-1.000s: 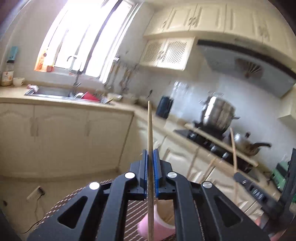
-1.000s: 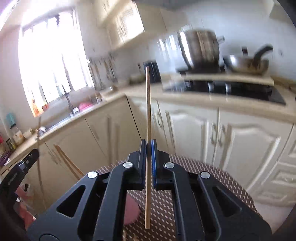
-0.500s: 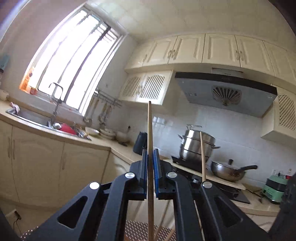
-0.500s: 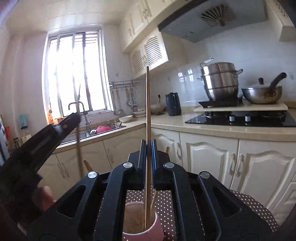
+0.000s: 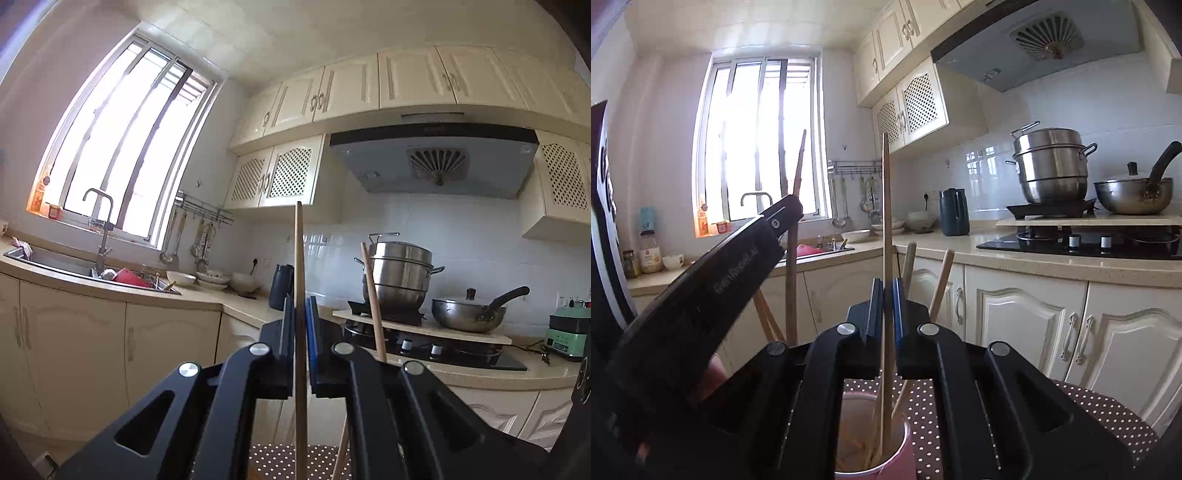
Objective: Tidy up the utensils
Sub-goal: 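Carry the chopstick over the pink cup and lower it in with both grippers, then open both grippers and withdraw them from the cup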
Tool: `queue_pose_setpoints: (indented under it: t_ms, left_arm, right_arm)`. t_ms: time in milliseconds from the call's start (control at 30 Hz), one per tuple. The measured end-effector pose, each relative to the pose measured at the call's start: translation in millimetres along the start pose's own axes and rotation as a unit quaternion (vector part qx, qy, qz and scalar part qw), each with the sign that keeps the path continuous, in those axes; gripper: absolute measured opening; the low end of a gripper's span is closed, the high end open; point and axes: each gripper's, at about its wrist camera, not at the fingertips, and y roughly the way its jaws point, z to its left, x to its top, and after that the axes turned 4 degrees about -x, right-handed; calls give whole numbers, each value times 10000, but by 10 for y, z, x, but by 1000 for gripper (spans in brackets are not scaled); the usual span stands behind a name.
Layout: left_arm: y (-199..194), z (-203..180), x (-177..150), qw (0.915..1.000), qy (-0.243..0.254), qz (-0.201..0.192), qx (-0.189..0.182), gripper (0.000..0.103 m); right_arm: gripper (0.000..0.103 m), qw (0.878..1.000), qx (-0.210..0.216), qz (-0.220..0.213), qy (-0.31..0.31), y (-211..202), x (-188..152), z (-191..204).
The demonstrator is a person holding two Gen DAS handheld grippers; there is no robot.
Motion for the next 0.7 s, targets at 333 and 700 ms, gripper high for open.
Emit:
queue_pose_setpoints:
  t_ms: [333,700]
  left_arm:
    - [-20,137,-221,9979,190,608,139,7]
    - [-204,87,-506,9898,680,1245,99,9]
  right_arm:
    - [5,9973,66,595,-419,4,-290,68]
    - [7,9882,43,1327,-766,-40,-483,42]
